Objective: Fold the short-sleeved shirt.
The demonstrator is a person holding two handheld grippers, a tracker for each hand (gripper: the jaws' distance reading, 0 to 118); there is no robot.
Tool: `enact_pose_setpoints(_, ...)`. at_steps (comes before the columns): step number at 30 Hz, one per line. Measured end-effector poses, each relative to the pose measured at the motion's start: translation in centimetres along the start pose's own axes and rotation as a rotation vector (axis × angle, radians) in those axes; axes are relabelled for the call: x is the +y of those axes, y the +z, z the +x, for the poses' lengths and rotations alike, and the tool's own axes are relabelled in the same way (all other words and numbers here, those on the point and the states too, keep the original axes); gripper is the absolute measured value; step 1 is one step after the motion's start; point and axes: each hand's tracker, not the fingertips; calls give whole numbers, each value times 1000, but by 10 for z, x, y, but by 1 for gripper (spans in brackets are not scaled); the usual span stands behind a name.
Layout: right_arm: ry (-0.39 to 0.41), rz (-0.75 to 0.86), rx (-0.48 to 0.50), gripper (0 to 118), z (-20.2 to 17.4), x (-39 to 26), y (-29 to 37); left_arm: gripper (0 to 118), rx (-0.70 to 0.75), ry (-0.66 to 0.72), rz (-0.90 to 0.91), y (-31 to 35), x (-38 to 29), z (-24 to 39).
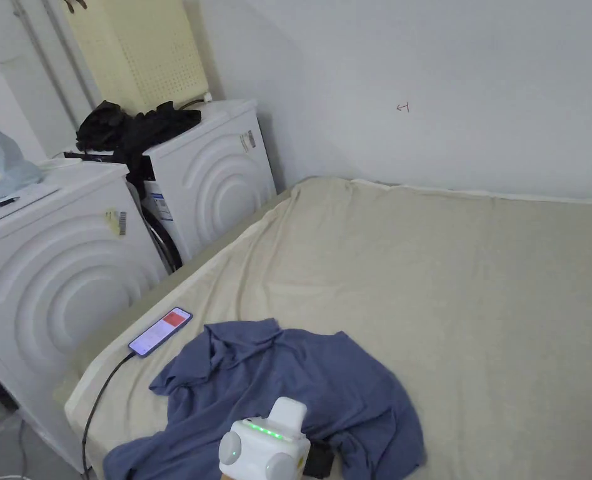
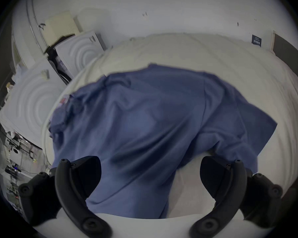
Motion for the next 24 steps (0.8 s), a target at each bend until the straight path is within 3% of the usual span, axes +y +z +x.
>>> enact_pose_setpoints(1, 10, 0, -4, 0, -1, 0, 0, 86, -22, -1, -20, -9, -3, 0)
enact_pose_setpoints(3, 21, 1, -14, 0, -5, -2, -4, 83, -68, -14, -31, -7, -7, -11)
enact_pose_setpoints(5, 40, -3, -11, 0, -13, -11, -8, 64, -70, 39, 15, 3, -4, -15)
enact_pose_setpoints(6, 37, -20, 11, 0, -16, -14, -10, 39, -104, 39, 33, 6, -3, -15)
enact_pose_setpoints(7, 21, -38, 36, 0, -21, -18, -12, 5, -93, 31, 49, 16, 3, -18)
enact_pose_setpoints(12, 31, -52, 81, 0, -39, -23, -12, 5, -82, 81, 107, 48, 17, -40)
enact_pose_setpoints(14, 31, -35, 95, 0, -39, -19, -7, 5, -110, 117, 215, 73, 26, -45)
enact_pose_setpoints(21, -24, 29, 87, 0, -27, 3, 8, 4, -256, 201, 444, 145, 88, 9)
enact_pose_setpoints(24, 27, 93, 13, 0, -21, 13, 21, 4, -355, 188, 538, 172, 121, 42)
